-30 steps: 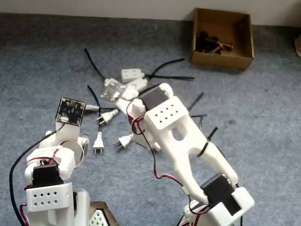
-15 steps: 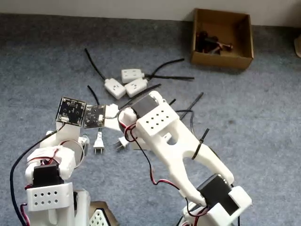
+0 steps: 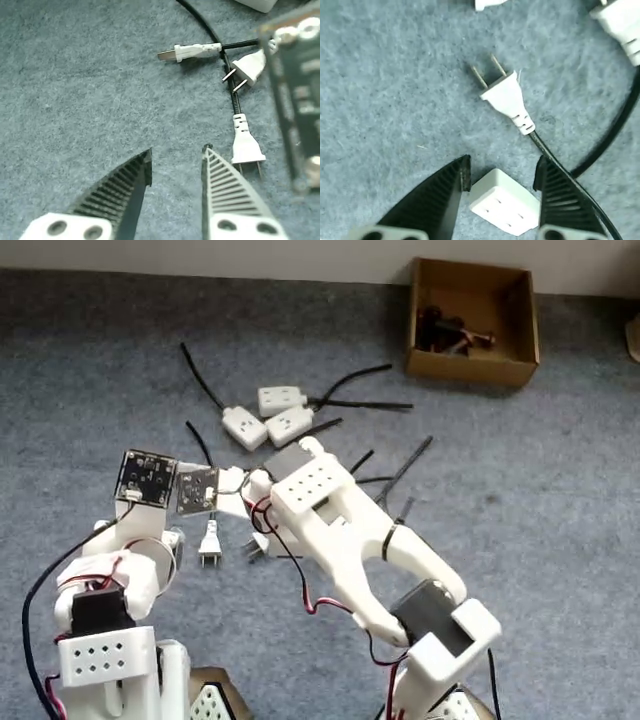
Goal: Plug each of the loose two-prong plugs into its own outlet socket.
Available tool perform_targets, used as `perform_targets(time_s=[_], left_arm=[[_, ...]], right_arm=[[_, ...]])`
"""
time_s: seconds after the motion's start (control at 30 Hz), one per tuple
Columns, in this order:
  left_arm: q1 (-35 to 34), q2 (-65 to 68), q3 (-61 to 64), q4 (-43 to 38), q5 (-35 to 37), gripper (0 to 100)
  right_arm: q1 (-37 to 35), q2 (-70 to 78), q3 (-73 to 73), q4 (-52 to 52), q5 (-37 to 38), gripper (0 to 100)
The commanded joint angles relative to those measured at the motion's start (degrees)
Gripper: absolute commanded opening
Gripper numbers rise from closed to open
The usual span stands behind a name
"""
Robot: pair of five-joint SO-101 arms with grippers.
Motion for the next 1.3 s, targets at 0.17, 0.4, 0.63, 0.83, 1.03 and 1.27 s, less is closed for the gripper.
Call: perform_targets(time_s=[0.17, 0.4, 0.63, 0.83, 1.03, 1.27], left_arm=[[-3.3, 0.1, -0.7, -2.1, 0.0, 15], [-6.4, 0.1, -0.7, -2.2, 2.2, 15], [-6.4, 0.1, -0.6, -2.2, 2.3, 15], [-6.5, 0.1, -0.6, -2.2, 2.3, 15], [-10.1, 0.1, -0.7, -2.1, 2.2, 15], [-10.3, 0.1, -0.7, -2.0, 2.2, 15]], right_arm=[[0.2, 0.3, -0.6, -2.9, 1.8, 20.2], [0.3, 0.5, -0.8, -3.1, 8.4, 20.2], [2.7, 0.5, -0.5, -8.6, 10.2, 20.2], [2.7, 0.5, -0.5, -9.3, 10.3, 20.2], [2.4, 0.5, -0.3, -9.0, 10.2, 20.2], [0.7, 0.5, 1.5, -8.8, 12.0, 20.2]])
